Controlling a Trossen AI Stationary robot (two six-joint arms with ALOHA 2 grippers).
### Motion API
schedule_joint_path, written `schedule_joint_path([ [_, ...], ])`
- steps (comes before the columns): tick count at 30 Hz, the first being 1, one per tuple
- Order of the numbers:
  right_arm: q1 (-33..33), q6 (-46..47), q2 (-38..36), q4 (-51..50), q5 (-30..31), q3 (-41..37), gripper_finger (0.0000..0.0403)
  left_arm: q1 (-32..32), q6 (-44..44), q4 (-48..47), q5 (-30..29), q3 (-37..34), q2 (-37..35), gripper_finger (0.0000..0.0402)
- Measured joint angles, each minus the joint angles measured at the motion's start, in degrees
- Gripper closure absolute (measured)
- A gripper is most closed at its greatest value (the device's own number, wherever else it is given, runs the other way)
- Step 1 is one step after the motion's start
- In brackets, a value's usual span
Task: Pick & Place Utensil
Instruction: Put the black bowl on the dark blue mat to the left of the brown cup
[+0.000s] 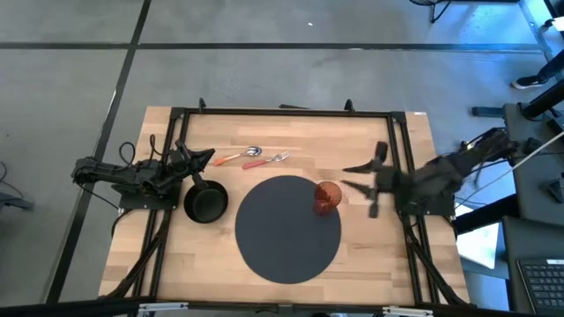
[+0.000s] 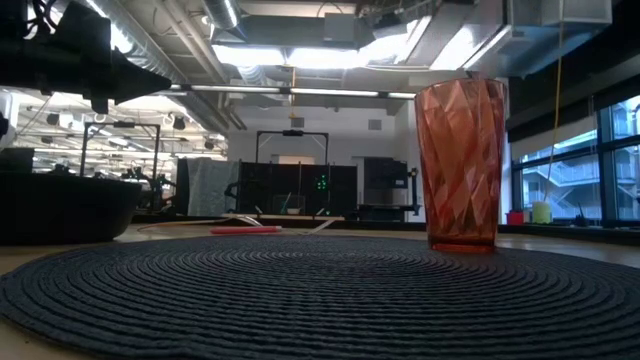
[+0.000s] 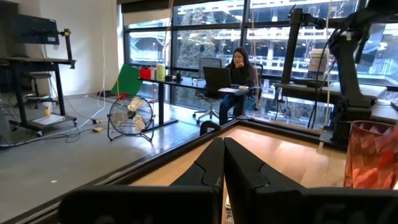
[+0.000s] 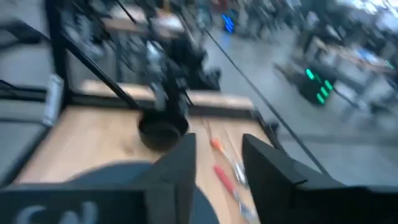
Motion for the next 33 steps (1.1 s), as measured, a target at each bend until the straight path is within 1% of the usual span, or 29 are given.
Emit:
schedule_joint_path([
  [3,-0.02,-3.58,-6.6,3.37,-5.1,-0.74,0.0325,-0.02,0.02,0.0,0.0,0.02,0.01,0.0398],
  [6,0.01,-5.72,-13.01,4.74,-8.9,-3.89,0.0383,-0.02,0.02,-0.02,0.0,0.02,0.01,0.0398],
  [7,0.01,-6.0,-15.16,5.31,-9.85,-5.33,0.0393,-0.02,0.02,-0.01,0.0,0.01,0.01,0.0398],
  [9,-0.02,-5.92,-19.55,8.11,-11.02,-9.23,0.0392,0.0,0.04,-0.02,0.0,0.0,0.0,0.0398],
  [12,-0.02,-6.44,-25.39,16.8,-13.48,-16.16,0.0394,0.0,0.06,-0.02,0.0,0.01,0.01,0.0398],
  [15,-0.02,-7.12,-30.28,21.46,-14.82,-22.78,0.0399,-0.01,1.51,-0.02,0.0,0.01,0.0,0.0398],
  [17,-0.02,-6.4,-33.18,22.19,-14.48,-26.35,0.0397,-0.01,2.85,-0.02,0.0,0.01,0.0,0.0398],
  [22,-0.04,-3.96,-40.42,22.94,-13.75,-34.65,0.04,-0.02,3.05,-0.02,0.0,0.01,0.0,0.0398],
  [24,-0.06,-3.24,-43.14,24.87,-13.73,-38.55,0.0399,-0.01,3.06,-0.02,0.0,0.01,0.01,0.0398],
  [27,-0.6,-2.65,-46.48,30.35,-13.72,-44.5,0.0399,0.0,3.06,-0.02,0.0,0.02,0.02,0.0398],
  [29,-1.6,-0.77,-48.27,31.74,-13.66,-47.59,0.0398,0.0,3.07,-0.02,0.07,0.01,0.0,0.0398],
  [33,-4.0,2.42,-50.6,31.8,-12.24,-51.62,0.0398,-0.01,5.14,0.03,3.02,0.02,0.0,0.0398],
])
